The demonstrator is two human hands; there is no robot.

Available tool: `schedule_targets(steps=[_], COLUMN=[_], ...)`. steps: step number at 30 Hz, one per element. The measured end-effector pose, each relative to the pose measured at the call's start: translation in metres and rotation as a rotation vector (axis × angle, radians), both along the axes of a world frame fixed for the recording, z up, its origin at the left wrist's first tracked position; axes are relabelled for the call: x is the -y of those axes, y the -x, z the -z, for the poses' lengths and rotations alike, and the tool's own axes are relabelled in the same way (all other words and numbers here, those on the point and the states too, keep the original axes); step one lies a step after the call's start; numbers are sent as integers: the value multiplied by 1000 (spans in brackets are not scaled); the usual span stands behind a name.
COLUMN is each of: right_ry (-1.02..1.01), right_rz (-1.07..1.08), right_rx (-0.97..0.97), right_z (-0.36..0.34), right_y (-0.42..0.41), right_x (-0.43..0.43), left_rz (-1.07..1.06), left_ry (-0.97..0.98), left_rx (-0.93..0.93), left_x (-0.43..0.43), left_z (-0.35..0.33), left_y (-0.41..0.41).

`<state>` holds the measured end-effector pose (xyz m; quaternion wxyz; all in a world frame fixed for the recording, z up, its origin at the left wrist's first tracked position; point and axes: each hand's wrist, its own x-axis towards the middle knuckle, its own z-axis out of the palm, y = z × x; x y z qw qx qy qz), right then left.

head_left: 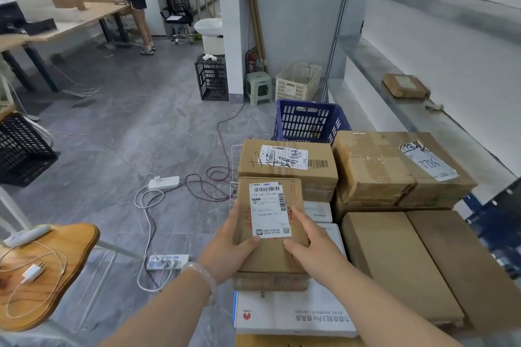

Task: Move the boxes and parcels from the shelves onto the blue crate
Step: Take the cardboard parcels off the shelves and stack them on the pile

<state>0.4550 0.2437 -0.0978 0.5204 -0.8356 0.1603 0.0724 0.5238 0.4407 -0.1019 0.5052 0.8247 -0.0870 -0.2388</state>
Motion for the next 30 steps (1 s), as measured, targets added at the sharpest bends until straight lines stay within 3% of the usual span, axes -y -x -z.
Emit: schedule_targets(steps=[7,22,30], right_ry=[9,-6,-25], right_rz=[-5,-22,-39], right_rx=[-39,-35,-31], right_z=[-7,1,3], right_y=[16,16,17], right_x=[22,39,43], left_rz=[-118,-433,-495], left_ry=[-2,119,324], left_rx=[-49,-430,-607], left_x=[6,52,59], left_z=[-3,26,35], left_y=[-14,-54,-51])
